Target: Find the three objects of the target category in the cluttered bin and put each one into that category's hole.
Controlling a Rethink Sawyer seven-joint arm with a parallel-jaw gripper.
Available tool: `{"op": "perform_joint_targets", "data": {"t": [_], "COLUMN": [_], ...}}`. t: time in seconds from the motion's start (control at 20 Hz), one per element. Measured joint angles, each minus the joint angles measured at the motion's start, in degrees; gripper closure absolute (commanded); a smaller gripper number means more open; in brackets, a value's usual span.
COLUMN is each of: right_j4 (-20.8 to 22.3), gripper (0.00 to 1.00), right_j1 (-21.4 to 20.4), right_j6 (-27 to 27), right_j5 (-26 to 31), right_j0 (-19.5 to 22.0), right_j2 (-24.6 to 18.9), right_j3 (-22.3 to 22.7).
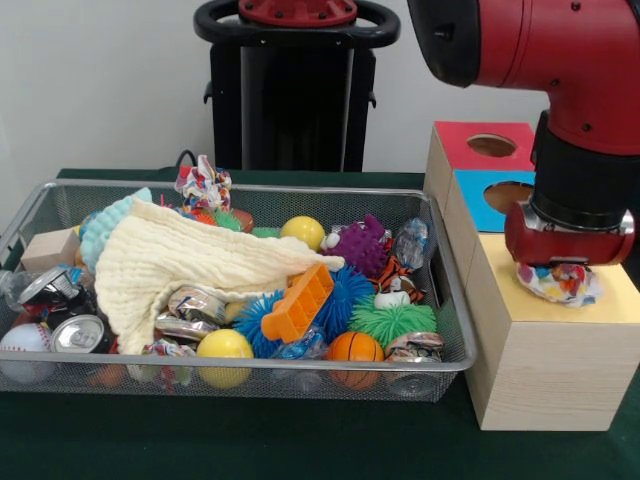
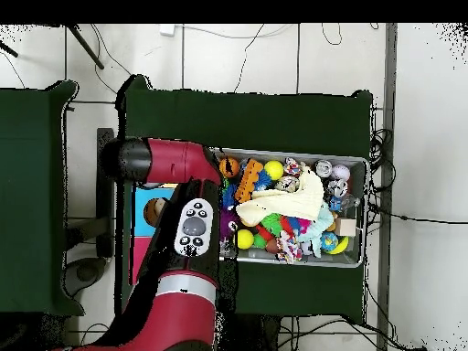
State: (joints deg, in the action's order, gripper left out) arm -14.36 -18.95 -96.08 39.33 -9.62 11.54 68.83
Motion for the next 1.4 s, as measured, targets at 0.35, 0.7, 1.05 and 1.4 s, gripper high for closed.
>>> {"op": "perform_joint_targets", "data": {"t": [0.35,0.7,1.05,1.4], "right_j4": [0.02,0.04,0.05,-0.04], "gripper": [1.0,1.0,1.0,1.0], "right_j1": [-3.6,-6.09,-7.12,-7.25], "right_j6": [0.0,0.0,0.0,0.0], "right_j5": [2.89,5.42,5.43,5.43], "right_j0": [0.01,0.01,0.36,1.34], "right_j2": [0.02,0.02,0.02,0.02], "right_j3": [1.12,1.13,1.14,1.15]}}
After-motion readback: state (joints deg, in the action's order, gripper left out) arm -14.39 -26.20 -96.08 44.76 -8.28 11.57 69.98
